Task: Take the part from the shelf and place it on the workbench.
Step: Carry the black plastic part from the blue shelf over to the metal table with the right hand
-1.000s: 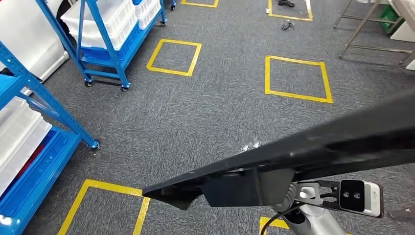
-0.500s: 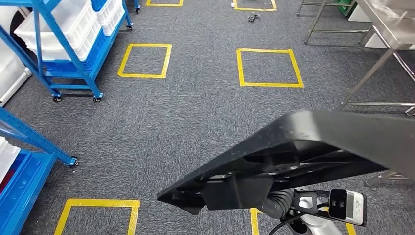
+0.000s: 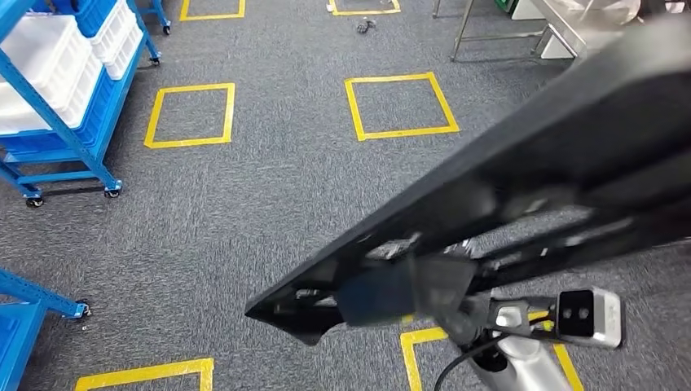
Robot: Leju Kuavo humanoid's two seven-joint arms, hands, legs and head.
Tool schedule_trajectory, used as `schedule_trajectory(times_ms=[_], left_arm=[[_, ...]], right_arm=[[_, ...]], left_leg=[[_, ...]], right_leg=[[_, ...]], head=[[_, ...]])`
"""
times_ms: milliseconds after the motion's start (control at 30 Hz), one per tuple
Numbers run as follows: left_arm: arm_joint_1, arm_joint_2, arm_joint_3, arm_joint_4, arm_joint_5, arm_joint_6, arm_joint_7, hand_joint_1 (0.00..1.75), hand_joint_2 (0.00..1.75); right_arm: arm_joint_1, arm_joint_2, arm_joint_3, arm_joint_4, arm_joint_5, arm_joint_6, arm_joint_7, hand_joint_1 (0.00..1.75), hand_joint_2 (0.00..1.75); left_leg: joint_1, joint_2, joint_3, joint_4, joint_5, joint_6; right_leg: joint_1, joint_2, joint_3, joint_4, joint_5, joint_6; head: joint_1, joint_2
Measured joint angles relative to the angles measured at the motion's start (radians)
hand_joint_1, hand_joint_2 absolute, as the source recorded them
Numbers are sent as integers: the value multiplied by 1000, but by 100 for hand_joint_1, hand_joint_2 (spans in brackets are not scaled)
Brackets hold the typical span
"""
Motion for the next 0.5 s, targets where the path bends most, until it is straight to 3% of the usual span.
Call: schedule_trajectory(times_ms=[67,133,200,233,267,300,367,433,500], left_arm=[[-5,-2,-2,0,-6,-4,1,0,0],[-5,-2,-3,0,-15,-4,2,0,0],[-4,-2,-5,0,-21,-4,1,0,0],[-3,-2,-6,0,-23,-4,1,0,0],[-4,-1,-6,0,-25,-4,1,0,0],[-5,-2,-7,0,-27,-4,0,0,0],[-6,-3,-9,0,-32,-4,-2,0,0],[-7,-5,-11,0,-34,-5,-4,0,0],[-9,-6,-14,0,-35,-5,-5,0,0]], right_arm=[[-20,-23,-6,2,-36,-18,1,175,175],[-32,-45,-12,2,-63,-32,1,175,175],[-32,-66,-13,2,-80,-44,0,175,175],[-31,-76,-13,2,-86,-48,-3,175,175],[-29,-87,-13,2,-90,-51,-5,175,175],[-28,-97,-14,2,-93,-53,-9,175,175],[-25,-114,-17,0,-96,-56,-17,175,175],[-22,-125,-21,-3,-97,-59,-26,175,175],[-16,-135,-24,-5,-97,-62,-31,175,175]], left_leg=[[0,19,3,-9,7,14],[-2,41,4,-15,8,23],[-6,65,5,-15,6,27],[-8,77,6,-15,4,28],[-9,89,8,-15,2,29],[-10,99,11,-15,-1,29],[-14,118,19,-15,-7,25],[-17,137,24,-16,-13,18],[-19,157,28,-19,-19,10]], right_leg=[[2,-41,-15,30,-19,9],[3,-97,-65,132,-73,17],[0,-113,-125,247,-116,22],[-1,-115,-136,265,-113,21],[0,-117,-127,246,-92,19],[2,-125,-97,188,-58,15],[16,-166,-25,51,-7,1],[29,-187,5,-12,3,-12],[28,-164,7,-20,6,-20]], head=[[3,0],[7,0],[8,0],[8,0],[8,0],[8,0],[8,0],[8,0],[7,0]])
